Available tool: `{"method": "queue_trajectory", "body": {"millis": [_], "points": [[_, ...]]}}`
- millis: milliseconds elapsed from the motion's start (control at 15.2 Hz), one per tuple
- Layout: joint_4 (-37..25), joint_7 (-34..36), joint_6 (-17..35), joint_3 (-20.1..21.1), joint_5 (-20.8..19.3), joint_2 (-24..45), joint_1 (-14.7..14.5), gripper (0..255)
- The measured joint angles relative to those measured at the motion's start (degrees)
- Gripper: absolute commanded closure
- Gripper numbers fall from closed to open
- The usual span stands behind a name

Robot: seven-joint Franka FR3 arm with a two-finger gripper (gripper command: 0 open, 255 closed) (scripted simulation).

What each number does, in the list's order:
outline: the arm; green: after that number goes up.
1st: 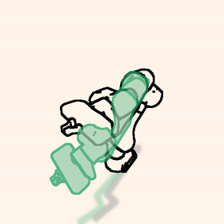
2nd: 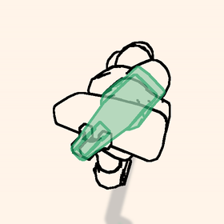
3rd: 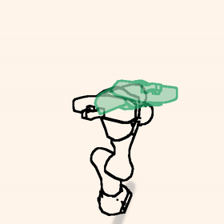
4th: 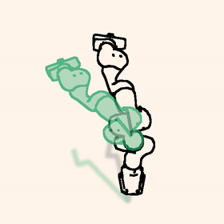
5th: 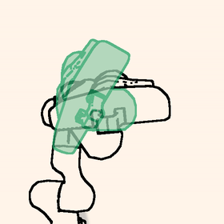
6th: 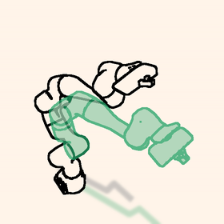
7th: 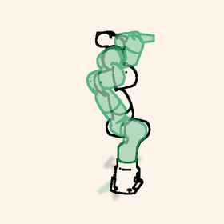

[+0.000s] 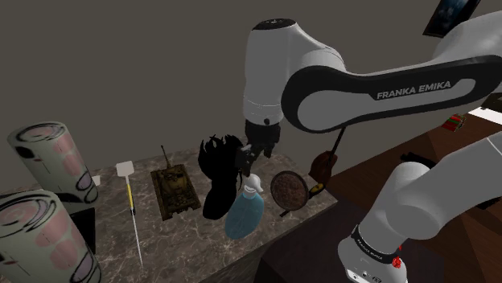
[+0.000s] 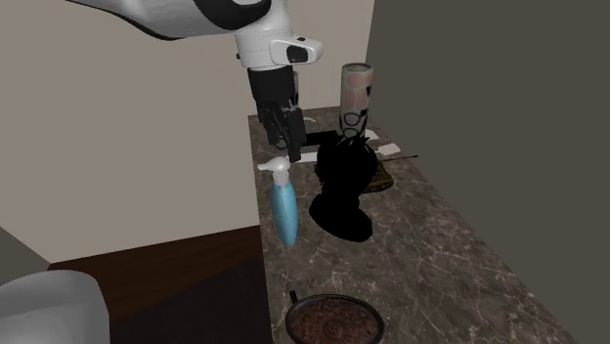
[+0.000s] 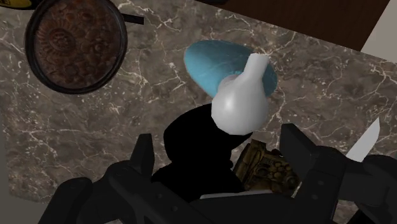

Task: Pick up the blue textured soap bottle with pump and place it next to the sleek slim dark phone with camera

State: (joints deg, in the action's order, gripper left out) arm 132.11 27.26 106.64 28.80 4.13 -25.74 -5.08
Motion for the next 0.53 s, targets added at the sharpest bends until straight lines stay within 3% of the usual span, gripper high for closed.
{"method": "queue_trajectory", "body": {"millis": [198,528], "points": [[-0.76,3.24,2.15,2.66,-0.95,3.37,0.26,0],[1.91,3.93,6.11,3.33,-1.4,4.8,0.51,0]]}}
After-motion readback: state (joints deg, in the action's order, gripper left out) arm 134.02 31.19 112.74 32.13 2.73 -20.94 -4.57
